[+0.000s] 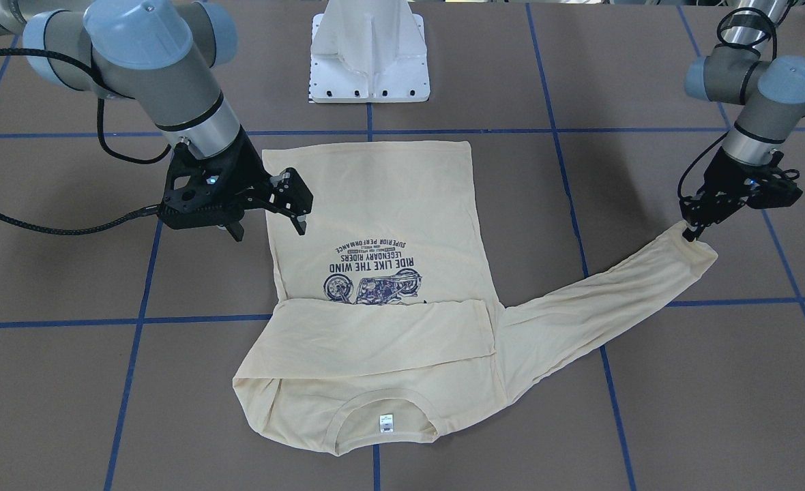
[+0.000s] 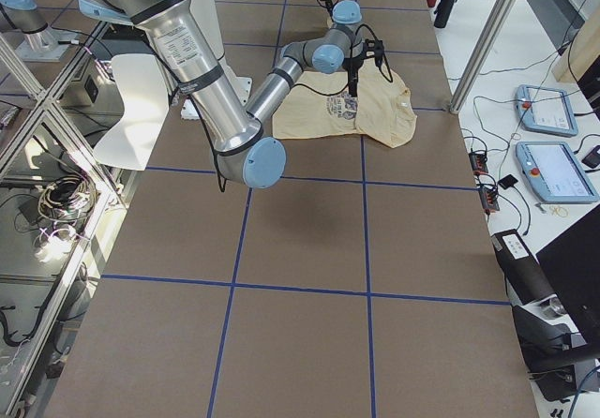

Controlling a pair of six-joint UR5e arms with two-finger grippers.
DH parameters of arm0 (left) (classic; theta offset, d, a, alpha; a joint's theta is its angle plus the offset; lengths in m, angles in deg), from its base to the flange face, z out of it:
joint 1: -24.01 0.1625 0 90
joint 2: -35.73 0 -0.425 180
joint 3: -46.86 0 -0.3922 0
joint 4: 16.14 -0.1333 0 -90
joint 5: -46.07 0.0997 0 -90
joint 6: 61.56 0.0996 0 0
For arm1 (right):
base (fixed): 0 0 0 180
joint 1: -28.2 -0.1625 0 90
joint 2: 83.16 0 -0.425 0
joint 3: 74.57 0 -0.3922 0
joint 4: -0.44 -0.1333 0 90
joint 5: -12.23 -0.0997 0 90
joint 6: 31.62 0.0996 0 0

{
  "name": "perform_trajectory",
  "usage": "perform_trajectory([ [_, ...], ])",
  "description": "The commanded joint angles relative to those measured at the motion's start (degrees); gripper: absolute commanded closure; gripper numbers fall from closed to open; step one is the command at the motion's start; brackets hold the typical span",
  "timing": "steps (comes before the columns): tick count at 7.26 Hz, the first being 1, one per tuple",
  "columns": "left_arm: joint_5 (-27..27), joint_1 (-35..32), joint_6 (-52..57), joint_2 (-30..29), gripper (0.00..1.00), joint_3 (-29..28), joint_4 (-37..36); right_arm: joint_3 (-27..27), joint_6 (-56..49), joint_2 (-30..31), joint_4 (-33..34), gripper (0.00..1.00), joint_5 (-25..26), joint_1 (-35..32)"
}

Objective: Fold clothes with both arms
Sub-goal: 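Raise the right gripper off the shirt while the left gripper approaches the other cuff, then grasp the other sleeve cuff with the left gripper and lift it toward the collar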

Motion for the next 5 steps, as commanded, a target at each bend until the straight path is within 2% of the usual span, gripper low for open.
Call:
perform_trajectory([
  [1, -6.4, -1.0, -2.7, -1.1, 1.00, 6.8, -5.3, -0.6, 0.1, 0.5, 0.3, 0.00, 0.0, -0.1],
  [3, -11.7, -2.9, -11.3, -13.8, 1.00, 7.4, -13.7, -4.6, 0.0, 3.7, 4.1, 0.00, 0.0, -0.6],
  [5, -11.7, -3.7, -15.2, -26.1, 1.00, 6.4, -24.0, -8.5, -0.3, 6.3, 8.7, 0.00, -0.5, -1.8],
])
